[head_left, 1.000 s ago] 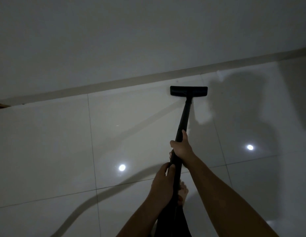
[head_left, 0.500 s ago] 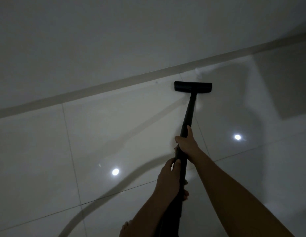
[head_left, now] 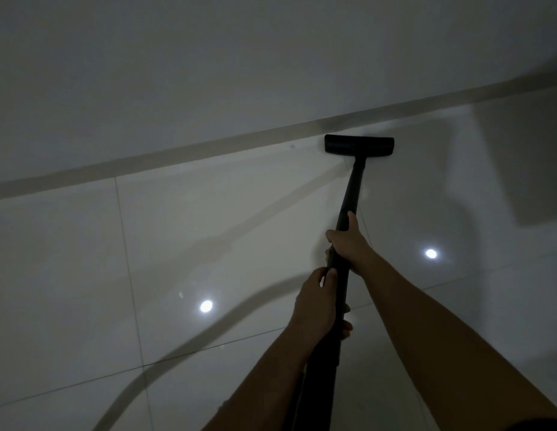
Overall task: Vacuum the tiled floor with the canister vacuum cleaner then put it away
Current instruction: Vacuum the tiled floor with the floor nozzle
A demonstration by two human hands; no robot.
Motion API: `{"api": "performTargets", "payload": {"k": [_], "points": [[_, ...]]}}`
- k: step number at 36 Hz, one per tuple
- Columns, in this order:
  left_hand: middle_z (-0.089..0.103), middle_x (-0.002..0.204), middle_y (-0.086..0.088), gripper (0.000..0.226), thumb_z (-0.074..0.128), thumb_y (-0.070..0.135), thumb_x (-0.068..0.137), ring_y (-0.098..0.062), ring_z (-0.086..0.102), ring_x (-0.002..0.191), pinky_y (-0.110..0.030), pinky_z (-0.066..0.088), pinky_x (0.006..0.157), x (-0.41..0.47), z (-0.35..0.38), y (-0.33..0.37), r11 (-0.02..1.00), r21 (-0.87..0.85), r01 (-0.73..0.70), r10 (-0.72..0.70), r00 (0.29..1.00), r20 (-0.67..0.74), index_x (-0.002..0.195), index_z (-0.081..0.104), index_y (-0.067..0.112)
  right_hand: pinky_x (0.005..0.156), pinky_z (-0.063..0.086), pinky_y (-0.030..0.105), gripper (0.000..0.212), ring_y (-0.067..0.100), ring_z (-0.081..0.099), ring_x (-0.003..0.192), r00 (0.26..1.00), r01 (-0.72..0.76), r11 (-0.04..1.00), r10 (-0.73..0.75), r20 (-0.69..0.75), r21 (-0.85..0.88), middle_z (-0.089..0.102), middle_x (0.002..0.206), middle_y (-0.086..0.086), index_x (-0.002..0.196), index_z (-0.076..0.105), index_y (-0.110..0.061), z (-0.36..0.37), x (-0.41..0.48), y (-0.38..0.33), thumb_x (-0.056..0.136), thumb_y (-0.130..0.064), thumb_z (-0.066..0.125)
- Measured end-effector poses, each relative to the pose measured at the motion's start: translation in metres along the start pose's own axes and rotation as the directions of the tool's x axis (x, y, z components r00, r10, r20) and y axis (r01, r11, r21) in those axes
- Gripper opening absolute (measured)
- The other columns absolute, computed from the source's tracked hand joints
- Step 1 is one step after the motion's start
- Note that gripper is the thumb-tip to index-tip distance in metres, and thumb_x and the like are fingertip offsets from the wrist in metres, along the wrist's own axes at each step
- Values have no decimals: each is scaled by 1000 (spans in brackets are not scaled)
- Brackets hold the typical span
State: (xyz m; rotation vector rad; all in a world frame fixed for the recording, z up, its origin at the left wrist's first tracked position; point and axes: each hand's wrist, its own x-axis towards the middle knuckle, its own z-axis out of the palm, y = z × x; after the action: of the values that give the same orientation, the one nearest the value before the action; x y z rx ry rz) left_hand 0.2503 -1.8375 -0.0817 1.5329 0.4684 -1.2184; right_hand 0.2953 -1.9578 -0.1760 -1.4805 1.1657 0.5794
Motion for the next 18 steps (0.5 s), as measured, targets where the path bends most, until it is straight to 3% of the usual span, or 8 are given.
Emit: {"api": "performTargets", "payload": {"k": [9,14,18], "points": [[58,73,-9,38,31,35,102,-14,53,40,-18,45,35,-12,-17,-7,999,-45,-4,4,1000,-1,133,43,18,49,43,27,79,19,55,58,1000,13,993,-11,13,-115,57,117,21,152,2,-34,23,-14,-7,92,-7,47],[58,73,-8,39,31,35,102,-7,53,33,-17,44,35,-34,-35,-30,999,-13,-34,33,999,-35,134,44,17,49,44,26,77,18,55,58,999,12,994,-8,40,-105,56,114,16,152,4,-33,48,-39,10,93,-8,47],[57,72,-10,38,32,36,101,-12,53,37,-20,44,37,-49,-51,-44,997,-73,-18,14,998,-53,132,45,19,52,47,29,79,20,57,59,998,1,996,5,62,-89,58,118,23,151,3,-36,70,-52,17,92,-7,48]]}}
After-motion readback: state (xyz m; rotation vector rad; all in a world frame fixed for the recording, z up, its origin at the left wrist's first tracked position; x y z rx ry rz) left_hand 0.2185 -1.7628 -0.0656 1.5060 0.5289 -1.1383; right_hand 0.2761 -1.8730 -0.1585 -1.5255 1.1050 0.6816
